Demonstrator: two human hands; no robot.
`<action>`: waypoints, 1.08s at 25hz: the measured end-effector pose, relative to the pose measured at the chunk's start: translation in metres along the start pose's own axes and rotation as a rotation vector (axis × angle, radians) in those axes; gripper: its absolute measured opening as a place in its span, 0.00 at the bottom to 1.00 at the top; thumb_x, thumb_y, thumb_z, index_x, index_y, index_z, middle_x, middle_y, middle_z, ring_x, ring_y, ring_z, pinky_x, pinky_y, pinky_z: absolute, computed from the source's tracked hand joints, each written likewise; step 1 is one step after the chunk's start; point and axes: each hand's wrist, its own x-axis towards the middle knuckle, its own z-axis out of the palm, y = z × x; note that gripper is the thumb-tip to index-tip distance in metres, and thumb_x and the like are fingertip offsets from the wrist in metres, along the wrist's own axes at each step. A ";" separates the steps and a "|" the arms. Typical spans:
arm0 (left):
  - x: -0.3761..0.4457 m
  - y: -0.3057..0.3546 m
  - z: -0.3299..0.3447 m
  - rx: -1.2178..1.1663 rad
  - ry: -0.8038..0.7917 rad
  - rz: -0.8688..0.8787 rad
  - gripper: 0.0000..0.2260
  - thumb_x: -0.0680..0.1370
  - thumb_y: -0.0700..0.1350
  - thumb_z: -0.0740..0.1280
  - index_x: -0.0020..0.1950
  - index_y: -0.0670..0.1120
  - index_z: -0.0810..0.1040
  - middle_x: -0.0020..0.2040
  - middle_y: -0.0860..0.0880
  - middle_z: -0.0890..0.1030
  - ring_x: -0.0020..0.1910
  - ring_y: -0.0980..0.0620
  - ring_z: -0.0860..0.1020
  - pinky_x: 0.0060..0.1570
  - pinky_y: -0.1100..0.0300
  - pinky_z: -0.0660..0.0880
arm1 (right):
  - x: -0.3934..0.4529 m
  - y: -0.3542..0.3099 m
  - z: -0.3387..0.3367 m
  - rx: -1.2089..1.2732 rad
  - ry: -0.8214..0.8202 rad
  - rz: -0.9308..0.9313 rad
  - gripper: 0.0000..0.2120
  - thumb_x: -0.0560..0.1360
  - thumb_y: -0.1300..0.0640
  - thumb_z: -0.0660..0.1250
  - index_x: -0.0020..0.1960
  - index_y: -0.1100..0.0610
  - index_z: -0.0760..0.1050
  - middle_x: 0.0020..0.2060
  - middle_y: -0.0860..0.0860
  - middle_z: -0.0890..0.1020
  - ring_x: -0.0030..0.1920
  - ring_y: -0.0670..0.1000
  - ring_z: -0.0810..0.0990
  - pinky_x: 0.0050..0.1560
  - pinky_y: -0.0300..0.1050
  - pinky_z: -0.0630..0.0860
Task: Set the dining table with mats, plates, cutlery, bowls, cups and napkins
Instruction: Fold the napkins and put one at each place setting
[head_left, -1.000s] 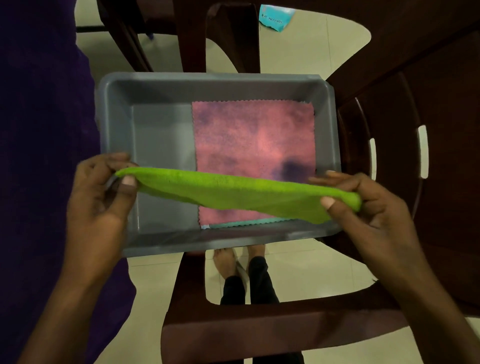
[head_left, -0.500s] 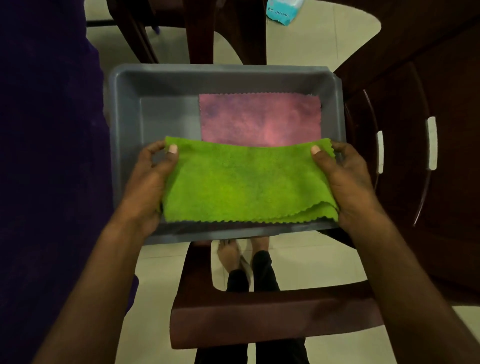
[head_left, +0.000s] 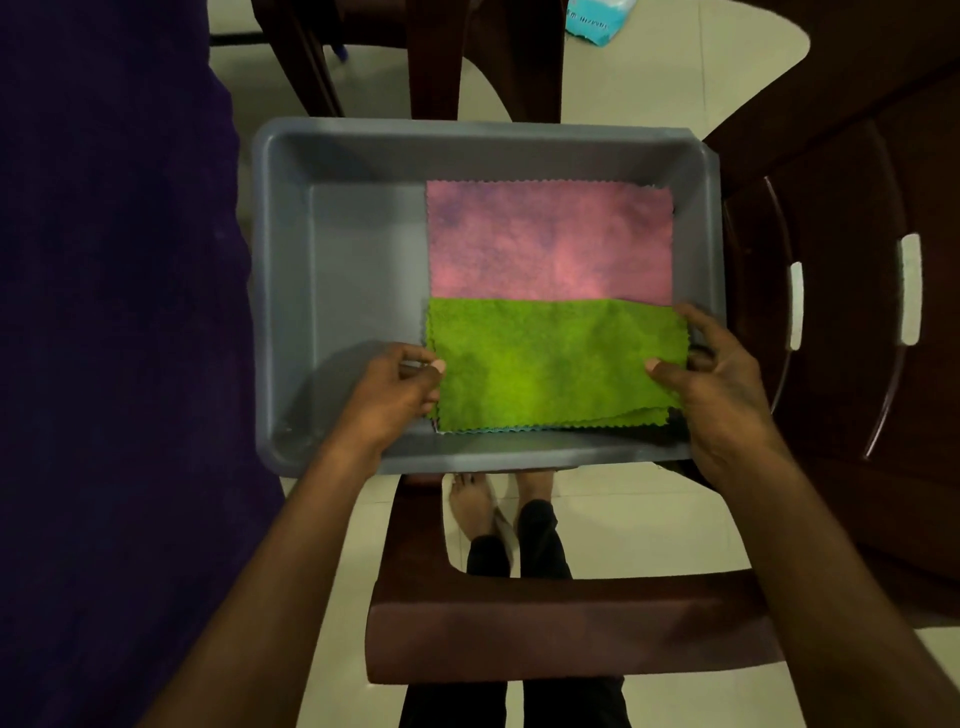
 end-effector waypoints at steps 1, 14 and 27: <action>0.008 -0.009 0.000 0.083 0.016 -0.013 0.07 0.76 0.48 0.74 0.48 0.51 0.77 0.47 0.43 0.81 0.41 0.48 0.81 0.47 0.54 0.81 | -0.002 0.001 -0.001 -0.011 -0.027 -0.040 0.28 0.76 0.72 0.68 0.68 0.46 0.74 0.56 0.48 0.83 0.56 0.48 0.84 0.49 0.46 0.83; 0.017 -0.020 0.009 0.688 0.254 0.079 0.14 0.72 0.61 0.75 0.36 0.52 0.81 0.34 0.52 0.84 0.41 0.48 0.84 0.48 0.53 0.80 | 0.018 0.020 -0.010 -0.717 0.167 -0.131 0.16 0.75 0.66 0.71 0.63 0.59 0.81 0.57 0.58 0.84 0.57 0.59 0.82 0.62 0.48 0.77; 0.014 -0.017 0.018 0.714 0.378 0.151 0.05 0.74 0.53 0.72 0.43 0.52 0.84 0.44 0.47 0.86 0.48 0.41 0.83 0.46 0.54 0.78 | 0.032 0.024 -0.009 -0.836 0.109 -0.139 0.23 0.71 0.71 0.72 0.65 0.61 0.78 0.58 0.59 0.82 0.58 0.60 0.81 0.59 0.47 0.76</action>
